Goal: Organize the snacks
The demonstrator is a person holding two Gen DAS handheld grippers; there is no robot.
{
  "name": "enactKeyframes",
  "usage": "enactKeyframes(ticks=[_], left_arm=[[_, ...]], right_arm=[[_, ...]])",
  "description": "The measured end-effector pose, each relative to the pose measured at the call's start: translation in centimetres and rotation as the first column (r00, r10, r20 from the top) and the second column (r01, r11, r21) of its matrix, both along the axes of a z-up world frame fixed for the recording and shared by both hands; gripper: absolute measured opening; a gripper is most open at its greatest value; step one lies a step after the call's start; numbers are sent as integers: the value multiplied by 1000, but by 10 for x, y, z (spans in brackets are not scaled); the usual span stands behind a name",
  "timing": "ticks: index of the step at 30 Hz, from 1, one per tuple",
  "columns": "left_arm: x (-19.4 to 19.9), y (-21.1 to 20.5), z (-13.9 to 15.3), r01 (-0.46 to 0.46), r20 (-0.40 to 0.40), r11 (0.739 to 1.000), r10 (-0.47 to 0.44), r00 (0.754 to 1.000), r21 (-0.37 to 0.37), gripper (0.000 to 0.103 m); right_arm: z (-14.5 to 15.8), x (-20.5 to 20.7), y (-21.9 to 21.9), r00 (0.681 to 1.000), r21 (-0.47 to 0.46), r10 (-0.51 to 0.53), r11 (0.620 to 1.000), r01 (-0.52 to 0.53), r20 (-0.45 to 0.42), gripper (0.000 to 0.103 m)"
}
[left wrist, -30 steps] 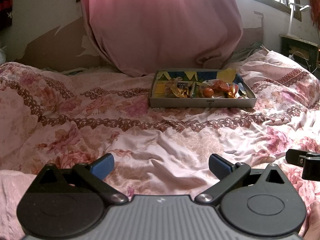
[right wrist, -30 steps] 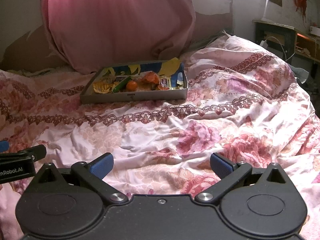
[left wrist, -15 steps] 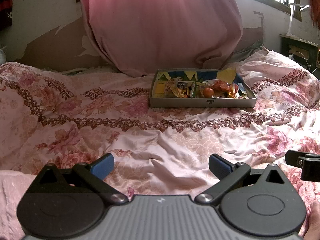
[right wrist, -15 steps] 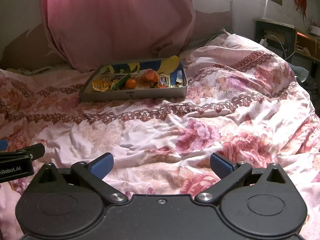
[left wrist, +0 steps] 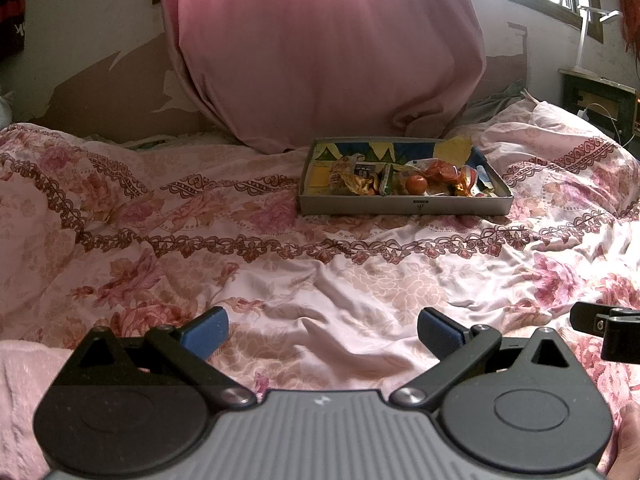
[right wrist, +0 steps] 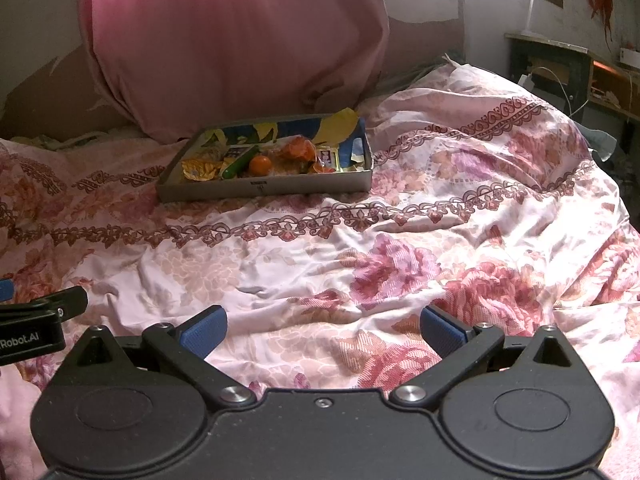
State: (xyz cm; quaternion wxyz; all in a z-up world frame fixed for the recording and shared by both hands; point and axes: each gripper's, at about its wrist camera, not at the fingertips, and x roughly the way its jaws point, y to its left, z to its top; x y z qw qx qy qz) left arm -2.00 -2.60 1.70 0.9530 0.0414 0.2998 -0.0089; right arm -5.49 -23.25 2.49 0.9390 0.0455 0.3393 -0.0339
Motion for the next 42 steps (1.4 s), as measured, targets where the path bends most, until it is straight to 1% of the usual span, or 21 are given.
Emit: enactKeyframes(ticks=[23, 30, 35, 42], left_arm=[[1, 2, -1, -7, -4, 1000, 7, 1000, 5, 103], [6, 5, -2, -8, -39, 1000, 8, 999, 4, 103], [7, 10, -2, -10, -53, 1000, 9, 999, -26, 103], [13, 11, -4, -18, -76, 999, 16, 997, -34, 103]], right_arm=[[0, 2, 0, 1000, 0, 0, 1000, 0, -4, 102], [-1, 2, -1, 1000, 0, -1, 1000, 1, -7, 102], [-3, 1, -1, 1000, 0, -3, 1000, 3, -11, 102], [-6, 0, 0, 1000, 0, -5, 1000, 5, -29, 102]])
